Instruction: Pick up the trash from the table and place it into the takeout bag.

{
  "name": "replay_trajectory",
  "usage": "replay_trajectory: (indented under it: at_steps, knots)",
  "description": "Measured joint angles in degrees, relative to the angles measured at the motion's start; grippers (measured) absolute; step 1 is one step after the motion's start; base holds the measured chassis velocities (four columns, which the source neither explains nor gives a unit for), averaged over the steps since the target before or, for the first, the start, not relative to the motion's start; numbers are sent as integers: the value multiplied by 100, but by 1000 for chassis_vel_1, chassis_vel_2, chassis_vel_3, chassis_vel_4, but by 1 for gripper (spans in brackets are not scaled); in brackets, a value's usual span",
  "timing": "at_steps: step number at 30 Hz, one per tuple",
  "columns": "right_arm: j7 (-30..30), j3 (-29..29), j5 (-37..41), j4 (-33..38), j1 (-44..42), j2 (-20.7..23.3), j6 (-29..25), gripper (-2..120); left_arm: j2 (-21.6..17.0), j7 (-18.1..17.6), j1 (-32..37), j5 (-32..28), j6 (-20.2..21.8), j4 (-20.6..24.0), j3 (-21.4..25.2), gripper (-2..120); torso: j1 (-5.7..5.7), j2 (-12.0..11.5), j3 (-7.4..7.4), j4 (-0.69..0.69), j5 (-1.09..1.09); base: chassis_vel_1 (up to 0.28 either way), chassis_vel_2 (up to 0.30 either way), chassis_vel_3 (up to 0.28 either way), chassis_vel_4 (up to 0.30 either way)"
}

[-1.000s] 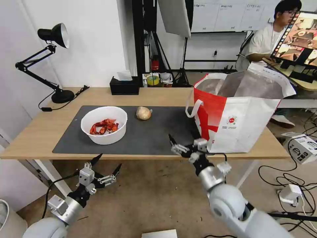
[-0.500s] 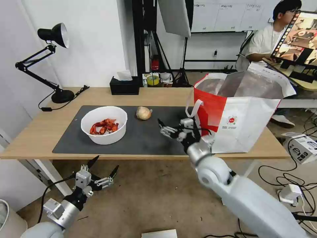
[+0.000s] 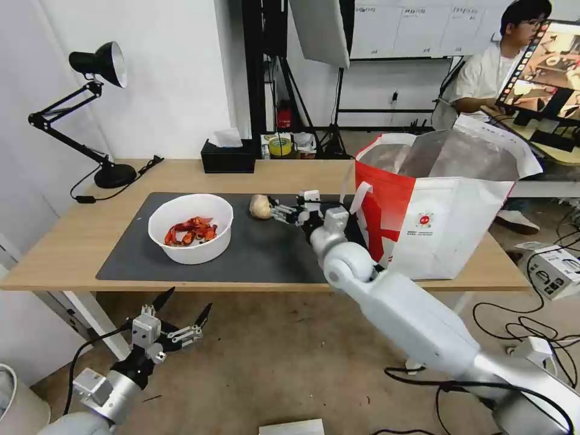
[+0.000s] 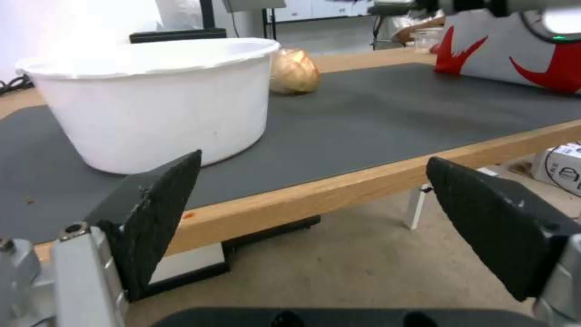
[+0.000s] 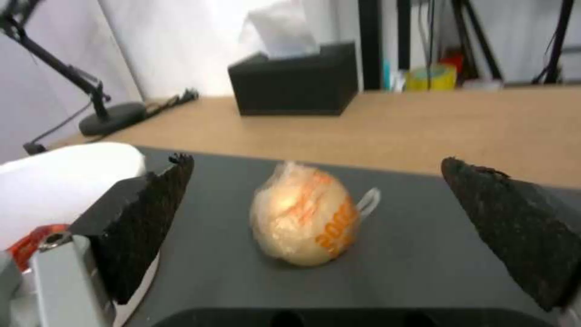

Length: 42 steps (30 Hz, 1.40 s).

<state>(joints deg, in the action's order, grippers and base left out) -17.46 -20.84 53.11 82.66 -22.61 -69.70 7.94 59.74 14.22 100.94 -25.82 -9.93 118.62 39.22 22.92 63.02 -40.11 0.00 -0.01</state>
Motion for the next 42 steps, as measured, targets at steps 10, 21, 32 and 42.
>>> replay_trajectory:
  at_steps: [10,21,32,42]
  knots:
    - [176,-177,-24,-1332,636,-768,324,100,19,3,-3,-22,-14,-31,54,100,0,0,0,0,0,0,0,0,0]
    - [301,-324,-349,-2177,1093,-1292,681,100,82,3,42,-39,-44,4,127,100,-1,1,0,0,0,0,0,0,0]
    - [485,-350,-502,-2785,1343,-1603,957,100,124,3,66,-35,-52,21,153,100,-1,1,1,0,0,0,0,0,0]
    - [542,-335,-618,-3116,1413,-1821,1039,100,189,3,94,-6,-70,33,166,100,0,1,1,0,0,0,0,0,0]
